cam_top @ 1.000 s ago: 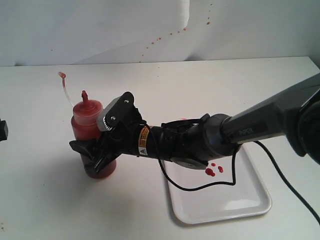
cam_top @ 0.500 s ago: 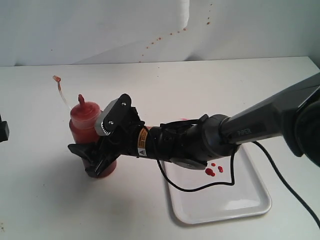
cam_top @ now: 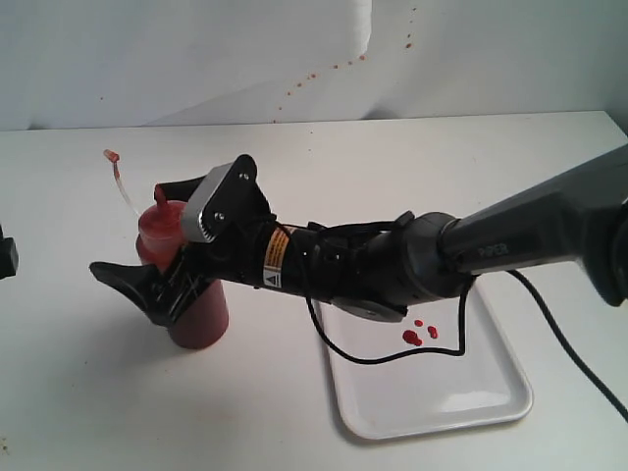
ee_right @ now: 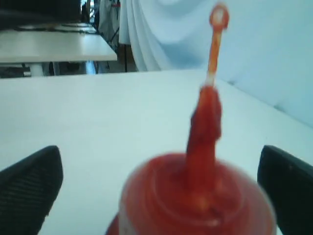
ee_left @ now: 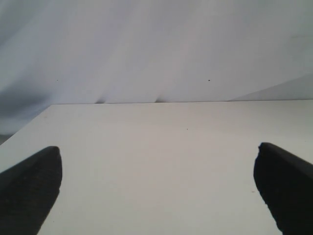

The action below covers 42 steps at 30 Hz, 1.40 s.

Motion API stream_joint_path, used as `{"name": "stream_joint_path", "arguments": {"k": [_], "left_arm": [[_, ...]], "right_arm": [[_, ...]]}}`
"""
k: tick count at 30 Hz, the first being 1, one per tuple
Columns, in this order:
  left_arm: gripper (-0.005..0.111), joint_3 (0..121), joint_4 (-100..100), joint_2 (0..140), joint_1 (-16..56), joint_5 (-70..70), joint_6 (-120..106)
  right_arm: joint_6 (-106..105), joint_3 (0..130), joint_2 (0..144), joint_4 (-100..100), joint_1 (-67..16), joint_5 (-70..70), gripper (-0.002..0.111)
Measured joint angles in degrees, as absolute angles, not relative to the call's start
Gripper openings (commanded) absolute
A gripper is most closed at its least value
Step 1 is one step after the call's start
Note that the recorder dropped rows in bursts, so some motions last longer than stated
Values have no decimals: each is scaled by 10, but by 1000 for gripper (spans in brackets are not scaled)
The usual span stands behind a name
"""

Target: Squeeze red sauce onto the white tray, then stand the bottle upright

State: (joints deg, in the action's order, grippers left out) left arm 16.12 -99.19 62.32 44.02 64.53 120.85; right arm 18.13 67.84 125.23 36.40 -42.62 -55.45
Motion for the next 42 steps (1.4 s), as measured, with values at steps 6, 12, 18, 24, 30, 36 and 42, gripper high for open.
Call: {"name": "stream_joint_path", "arguments": {"k": [6,12,18,24,30,36,42], "left_arm": [[105,161,-992,623,440,645,1209],[105,161,-992,623,440,645,1209],[105,161,-993,623,440,633,1209],[99,223,-992,623,440,570,1167],[27,329,-993,623,440,420,1071],[0,417,-994,624,440,238,1009],[0,495,-994,624,440,22,974]], "right_arm": [[181,678,1223,362,-426,-586,105],[207,678,1189,357,-426,-684,103],[212,641,1087,308,-416,-692,43],[213,530,907,306,-322,-625,0],[214,459,767,264,-218,-407,0],[194,441,686,144,-137,-285,0],[190,441,666,126,-118,-242,0]]}}
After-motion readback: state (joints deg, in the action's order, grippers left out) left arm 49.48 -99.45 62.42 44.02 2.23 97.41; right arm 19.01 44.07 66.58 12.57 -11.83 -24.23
